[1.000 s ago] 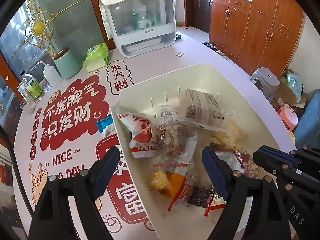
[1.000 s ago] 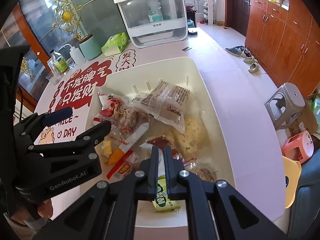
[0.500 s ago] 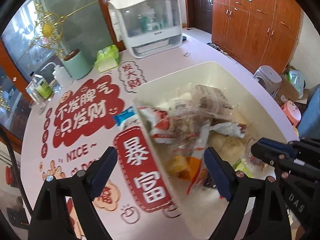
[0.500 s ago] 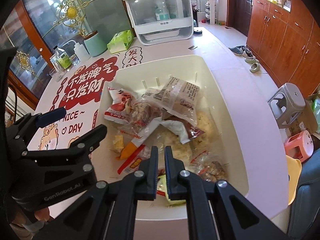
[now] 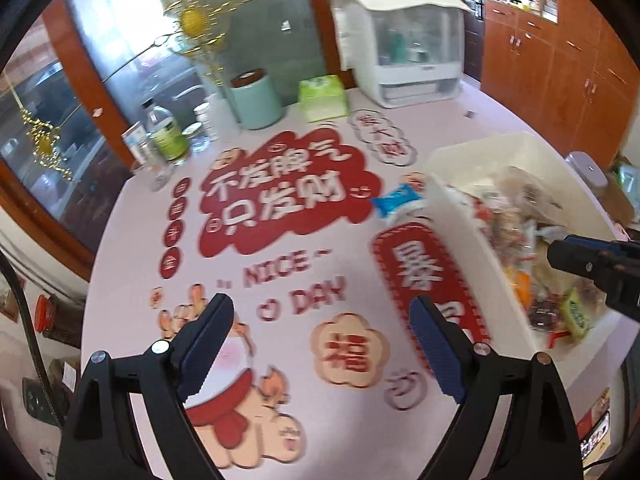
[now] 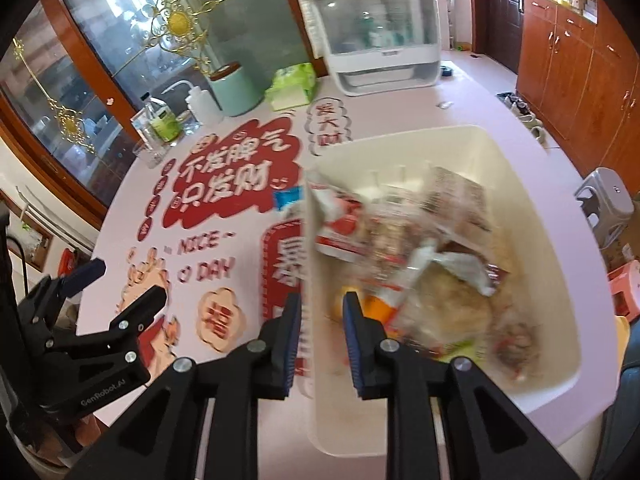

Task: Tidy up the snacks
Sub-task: 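Withdraw both open tools and move the right tool toward the blue packet, then grasp the blue packet with the right tool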

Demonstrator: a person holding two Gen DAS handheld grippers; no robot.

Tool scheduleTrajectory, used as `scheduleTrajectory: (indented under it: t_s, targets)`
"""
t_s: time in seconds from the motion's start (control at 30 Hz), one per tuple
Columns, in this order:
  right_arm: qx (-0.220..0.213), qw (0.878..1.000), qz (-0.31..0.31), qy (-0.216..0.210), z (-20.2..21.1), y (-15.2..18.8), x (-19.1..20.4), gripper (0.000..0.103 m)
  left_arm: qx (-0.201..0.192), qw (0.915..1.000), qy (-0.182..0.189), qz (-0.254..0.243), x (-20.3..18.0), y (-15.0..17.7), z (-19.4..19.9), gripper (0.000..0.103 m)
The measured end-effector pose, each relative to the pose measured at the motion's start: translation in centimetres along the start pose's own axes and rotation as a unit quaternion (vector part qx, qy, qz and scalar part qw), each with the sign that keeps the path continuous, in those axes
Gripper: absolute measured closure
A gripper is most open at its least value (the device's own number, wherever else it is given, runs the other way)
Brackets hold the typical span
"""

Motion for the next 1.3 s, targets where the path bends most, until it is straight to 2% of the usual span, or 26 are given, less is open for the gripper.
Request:
scheduleTrajectory:
  t_s: [0.1,0.23,0.33,0.43,0.57,0.67,0.8,0.93,1.0,1.13,1.3]
  targets:
    - [0.002,1.0,-0.012,-0.007,-1.2,-1.2,2.4,0.079,-0.005,1.0,-0.005,-0.003,2.5,-0.4,-0.6,0.014]
    - [0.001,0.999,-0.041,-0.008,-3.1,-3.5,5.2,0.068,-0.019,0.9996,-0.014,-0.014,5.8,-2.4,-1.7,0.013]
    - [-0.004,0.996,-0.084,-0.001,-5.4,-5.7,6.8,0.061,-0.036,0.999,-0.02,-0.018,8.0,-4.6,-3.0,0.01]
    - [-0.004,0.991,-0.136,0.017,-8.3,-7.6,7.2,0.06,-0.05,0.9983,-0.022,-0.019,9.9,-6.7,-4.7,0.009]
    - [0.007,0.975,-0.214,0.058,-13.0,-9.4,6.8,0.06,-0.047,0.9988,-0.012,-0.012,11.7,-8.6,-7.9,0.009]
    - [0.017,0.956,-0.277,0.089,-16.3,-10.0,6.0,0.06,-0.04,0.9992,-0.006,-0.007,12.8,-9.2,-10.1,0.009]
    - [0.021,0.934,-0.332,0.132,-19.2,-10.7,5.1,0.06,-0.023,0.9997,0.003,0.001,13.9,-9.0,-12.4,0.009]
    - [0.021,0.915,-0.356,0.187,-21.1,-11.2,4.1,0.06,-0.011,0.9999,0.006,0.003,14.9,-8.3,-14.0,0.009]
    - [0.027,0.905,-0.375,0.199,-21.9,-11.2,3.3,0.06,-0.007,1.0,0.004,0.0,15.3,-7.9,-14.6,0.009]
    - [0.019,0.896,-0.378,0.231,-22.5,-11.8,2.3,0.058,0.005,1.0,0.004,0.001,16.1,-7.4,-15.7,0.009]
    - [0.05,0.882,-0.393,0.254,-23.6,-11.2,0.8,0.058,0.015,0.9998,0.012,0.007,16.5,-7.2,-16.6,0.009]
Point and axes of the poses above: each gripper's, at about its wrist camera, not at the fingertips, and z roughly against the way its jaws point, x to its left, y to its underside, the point moved 4 cm from there along -z, roughly the way its jaws point, and after that the axes turned 2 degrees about x, right-handed, at the moved point
